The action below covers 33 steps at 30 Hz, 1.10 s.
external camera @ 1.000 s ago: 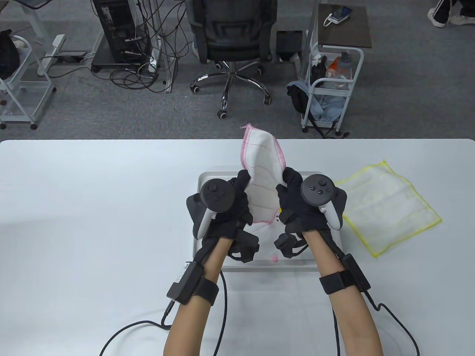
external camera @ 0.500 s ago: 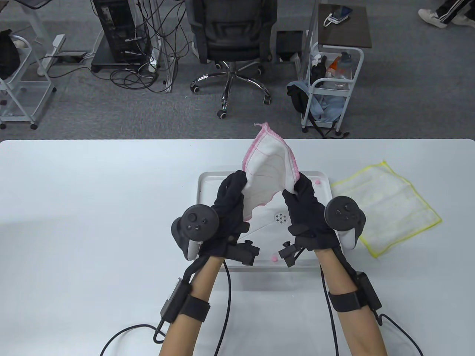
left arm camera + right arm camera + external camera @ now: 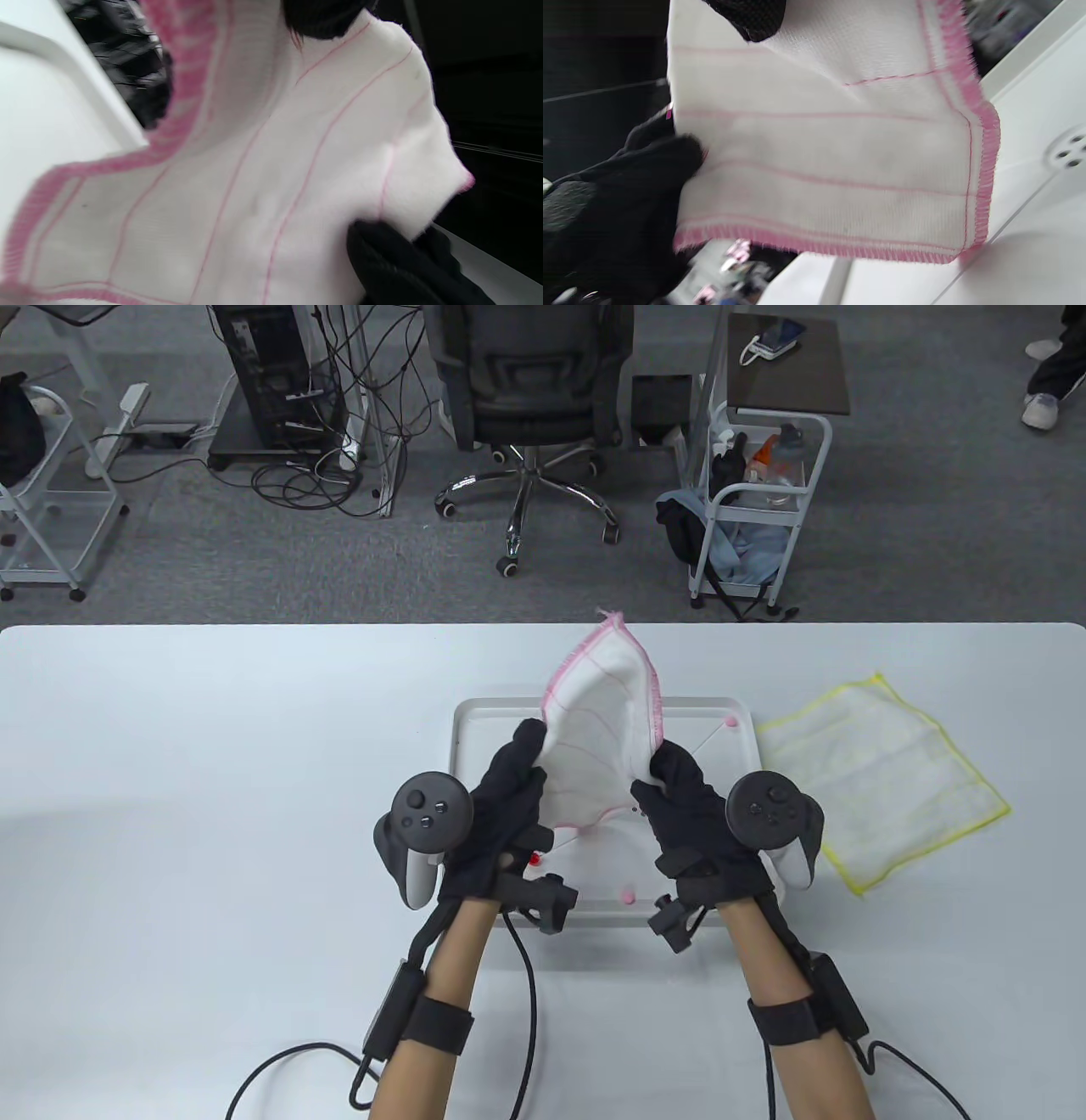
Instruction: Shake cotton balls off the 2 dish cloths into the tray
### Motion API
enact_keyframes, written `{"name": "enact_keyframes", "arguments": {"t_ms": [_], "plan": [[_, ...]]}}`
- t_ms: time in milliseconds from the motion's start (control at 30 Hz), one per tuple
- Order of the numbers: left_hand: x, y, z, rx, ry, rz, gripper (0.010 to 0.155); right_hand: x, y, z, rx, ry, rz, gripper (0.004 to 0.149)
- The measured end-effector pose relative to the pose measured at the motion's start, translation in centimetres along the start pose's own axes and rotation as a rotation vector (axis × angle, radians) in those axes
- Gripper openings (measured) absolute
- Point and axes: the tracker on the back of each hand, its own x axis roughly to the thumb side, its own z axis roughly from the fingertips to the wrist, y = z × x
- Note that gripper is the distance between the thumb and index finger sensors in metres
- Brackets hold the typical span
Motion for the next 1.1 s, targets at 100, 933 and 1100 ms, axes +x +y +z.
{"name": "enact_keyframes", "arguments": {"t_ms": [100,933,1100], "plan": [[-1.1,1.1,0.1,0.113,0.134,-0.025,0.050,-0.5,0.5,-1.0,0.083,0.098,0.112,0.043],[-16.0,17.6,12.6,0.623,0.735,0.254,0.068,-4.4,-7.1,12.8,0.065,0.162,0.602,0.072],[-11.9,16.1,12.0,0.433,0.532,-0.039,0.071,-4.4,-6.9,13.3,0.094,0.170,0.655,0.071]]}}
